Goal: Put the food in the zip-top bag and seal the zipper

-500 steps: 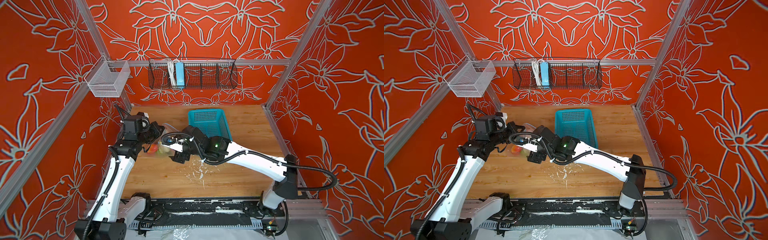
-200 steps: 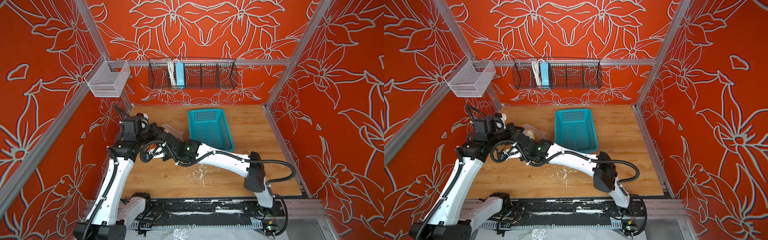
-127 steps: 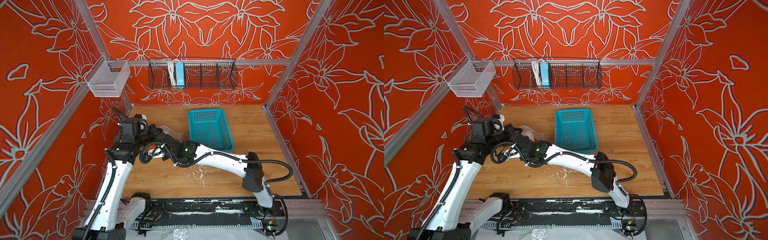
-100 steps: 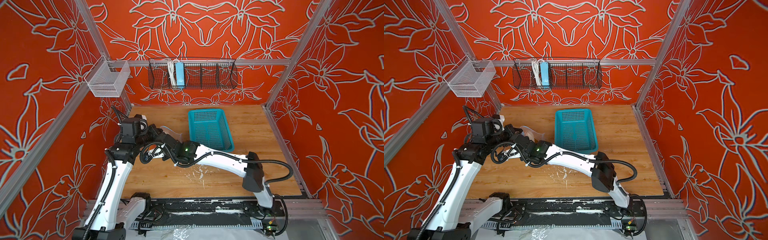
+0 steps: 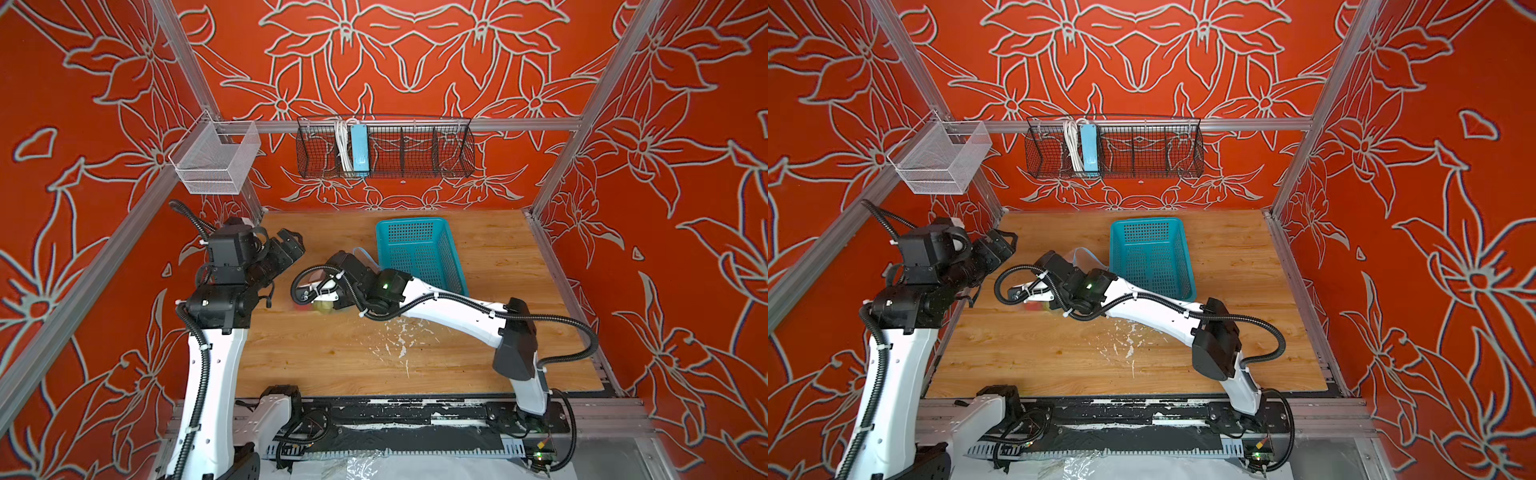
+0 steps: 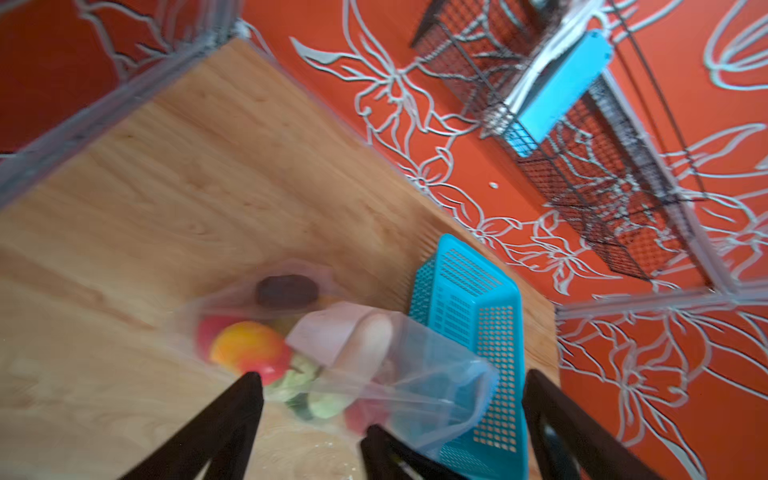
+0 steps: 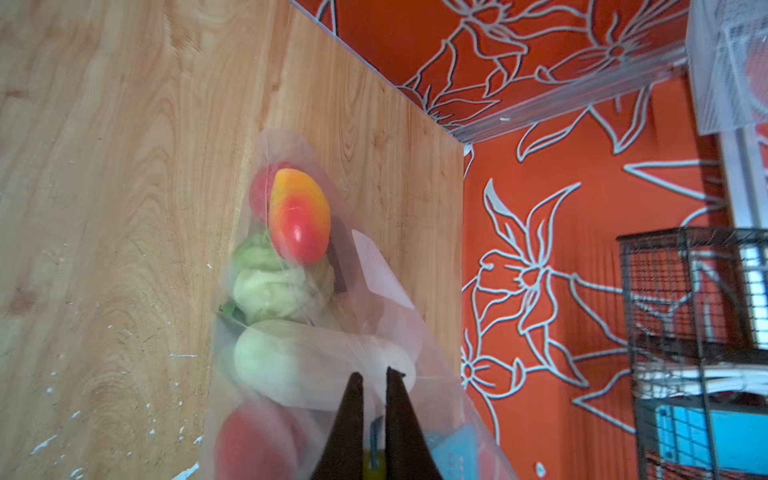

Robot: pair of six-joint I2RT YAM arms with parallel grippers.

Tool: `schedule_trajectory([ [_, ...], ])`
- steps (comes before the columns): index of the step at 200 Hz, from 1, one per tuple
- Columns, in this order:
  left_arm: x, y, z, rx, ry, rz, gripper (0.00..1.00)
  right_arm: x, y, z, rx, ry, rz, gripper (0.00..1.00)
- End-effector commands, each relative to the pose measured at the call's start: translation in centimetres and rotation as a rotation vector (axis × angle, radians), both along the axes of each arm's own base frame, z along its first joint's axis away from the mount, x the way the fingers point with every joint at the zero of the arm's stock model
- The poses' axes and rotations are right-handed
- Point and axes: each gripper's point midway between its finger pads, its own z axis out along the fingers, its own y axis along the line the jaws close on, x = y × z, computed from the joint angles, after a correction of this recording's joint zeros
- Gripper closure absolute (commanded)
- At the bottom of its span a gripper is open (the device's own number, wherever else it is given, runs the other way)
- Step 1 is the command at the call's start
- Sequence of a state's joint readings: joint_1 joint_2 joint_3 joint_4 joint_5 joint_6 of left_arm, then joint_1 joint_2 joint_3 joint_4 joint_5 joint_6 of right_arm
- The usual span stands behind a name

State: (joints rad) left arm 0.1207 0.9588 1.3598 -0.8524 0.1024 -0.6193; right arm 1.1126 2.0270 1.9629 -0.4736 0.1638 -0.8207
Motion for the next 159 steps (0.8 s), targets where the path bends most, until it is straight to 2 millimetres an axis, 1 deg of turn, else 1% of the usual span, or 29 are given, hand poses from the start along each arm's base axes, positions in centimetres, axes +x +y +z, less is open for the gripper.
schedule_trajectory([
  [1, -2.1, 1.9, -1.2, 0.013, 0.053, 0.088, 0.03, 0.1, -0.4, 4.8, 0.171, 0.124, -0.007, 1.0],
  [2, -2.1, 1.9, -1.2, 0.009, 0.054, 0.088, 0.03, -0.1, -0.3, 4.7, 0.174, 0.137, -0.004, 1.0],
  [3, -2.2, 1.8, -1.3, 0.006, 0.056, 0.085, 0.03, 0.2, -0.4, 5.1, 0.181, 0.133, -0.007, 1.0],
  [6, -2.2, 1.8, -1.3, -0.002, 0.059, 0.082, 0.03, 0.3, -0.4, 5.4, 0.192, 0.145, -0.007, 1.0],
  [28, -2.5, 1.9, -2.4, -0.017, 0.078, 0.075, 0.03, 0.9, -0.1, 7.0, 0.275, 0.241, 0.002, 1.0],
  [56, -2.7, 1.5, -3.9, 0.021, 0.068, 0.024, 0.03, 1.2, 0.6, 8.3, 0.353, 0.342, 0.028, 1.0],
  [78, -2.6, 0.7, -4.4, 0.061, -0.013, -0.041, 0.03, 0.8, 1.2, 9.0, 0.396, 0.404, 0.064, 1.0],
  [95, -2.7, 0.0, -4.3, 0.088, -0.119, -0.086, 0.03, 0.7, 1.3, 9.5, 0.422, 0.443, 0.087, 1.0],
  [117, -2.9, -1.3, -3.4, 0.113, -0.261, -0.156, 0.03, 0.5, 1.3, 10.4, 0.457, 0.493, 0.11, 1.0],
  [131, -2.7, -2.4, -3.1, 0.108, -0.302, -0.223, 0.03, 0.4, 1.3, 11.1, 0.481, 0.521, 0.126, 1.0],
  [159, -1.7, -4.4, -3.0, 0.094, -0.329, -0.368, 0.03, 0.0, 1.3, 12.8, 0.537, 0.576, 0.149, 1.0],
])
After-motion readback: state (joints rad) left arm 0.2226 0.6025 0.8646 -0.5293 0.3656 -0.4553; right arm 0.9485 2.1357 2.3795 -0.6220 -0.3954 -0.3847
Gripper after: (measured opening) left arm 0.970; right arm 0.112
